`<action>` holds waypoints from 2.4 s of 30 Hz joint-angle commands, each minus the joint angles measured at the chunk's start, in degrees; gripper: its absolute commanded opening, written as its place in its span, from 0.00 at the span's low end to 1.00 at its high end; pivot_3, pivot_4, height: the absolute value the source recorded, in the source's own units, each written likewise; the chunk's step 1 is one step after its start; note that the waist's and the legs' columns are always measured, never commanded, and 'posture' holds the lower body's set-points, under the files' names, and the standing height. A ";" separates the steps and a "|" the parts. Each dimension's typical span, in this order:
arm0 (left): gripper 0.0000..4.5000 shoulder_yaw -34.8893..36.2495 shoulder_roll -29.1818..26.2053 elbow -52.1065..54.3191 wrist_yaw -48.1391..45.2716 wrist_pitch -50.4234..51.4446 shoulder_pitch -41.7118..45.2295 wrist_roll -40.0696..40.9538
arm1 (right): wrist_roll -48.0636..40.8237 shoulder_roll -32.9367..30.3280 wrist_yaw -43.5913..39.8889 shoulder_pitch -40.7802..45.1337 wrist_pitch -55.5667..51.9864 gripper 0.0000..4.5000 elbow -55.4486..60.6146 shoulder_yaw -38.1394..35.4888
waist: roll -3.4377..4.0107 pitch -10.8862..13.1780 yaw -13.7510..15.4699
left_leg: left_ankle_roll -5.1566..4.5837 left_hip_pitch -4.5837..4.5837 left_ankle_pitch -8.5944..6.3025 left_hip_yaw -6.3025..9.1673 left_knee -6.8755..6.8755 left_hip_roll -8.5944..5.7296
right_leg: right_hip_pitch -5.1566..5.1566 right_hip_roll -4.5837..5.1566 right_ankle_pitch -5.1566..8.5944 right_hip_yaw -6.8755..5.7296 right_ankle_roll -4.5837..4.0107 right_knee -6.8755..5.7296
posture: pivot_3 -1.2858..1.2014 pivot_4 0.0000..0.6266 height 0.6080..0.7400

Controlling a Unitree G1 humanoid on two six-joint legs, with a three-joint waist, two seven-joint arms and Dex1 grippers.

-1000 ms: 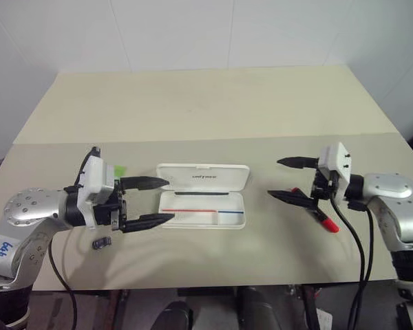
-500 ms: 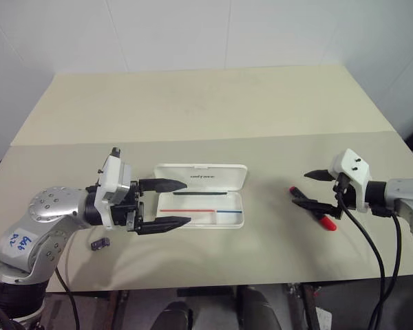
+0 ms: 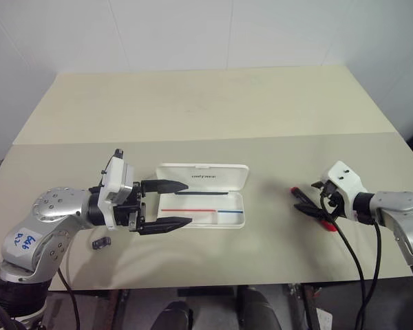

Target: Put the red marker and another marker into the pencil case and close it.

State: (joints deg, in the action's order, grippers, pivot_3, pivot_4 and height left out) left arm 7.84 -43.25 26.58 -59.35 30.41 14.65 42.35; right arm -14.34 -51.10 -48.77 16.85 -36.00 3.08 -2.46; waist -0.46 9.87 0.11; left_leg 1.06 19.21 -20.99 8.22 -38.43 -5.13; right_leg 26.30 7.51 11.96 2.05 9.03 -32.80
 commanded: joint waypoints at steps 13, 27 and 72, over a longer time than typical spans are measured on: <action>0.80 1.53 -1.50 0.26 0.00 -1.78 1.89 -0.70 | 1.47 -0.99 0.50 -0.70 -6.94 0.18 3.21 3.46 | -0.08 -0.05 0.53 | -0.19 -0.56 -0.11 0.06 -0.55 -0.01 | -1.03 -0.05 -0.39 -0.04 0.16 0.64 | 0.52 0.24 1.00; 0.80 2.74 -3.23 -2.11 -2.11 -3.01 0.78 -2.25 | -1.12 0.28 -4.05 9.04 -3.02 0.13 2.11 3.97 | 0.05 0.06 -0.33 | -0.19 -0.76 -0.11 -0.01 -0.50 0.04 | -1.23 -0.10 -0.43 -0.01 0.14 0.77 | 0.52 0.24 1.00; 0.80 6.90 -10.60 -4.71 -7.48 -9.21 -6.84 -8.15 | -6.88 15.82 -17.45 22.62 2.30 0.13 8.48 22.35 | 0.01 0.06 -0.40 | -0.15 0.00 -0.42 -1.15 0.12 0.87 | 0.23 -0.53 -0.63 -0.31 -0.22 0.89 | 0.52 0.24 1.00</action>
State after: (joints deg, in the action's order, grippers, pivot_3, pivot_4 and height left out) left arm 12.82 -52.71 20.20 -67.10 21.41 8.13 34.21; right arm -22.23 -35.89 -65.61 38.24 -36.25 11.81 19.35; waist -0.45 9.93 -0.28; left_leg 0.91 19.21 -21.42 7.07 -38.30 -4.25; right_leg 26.53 6.97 11.32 1.74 8.81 -31.91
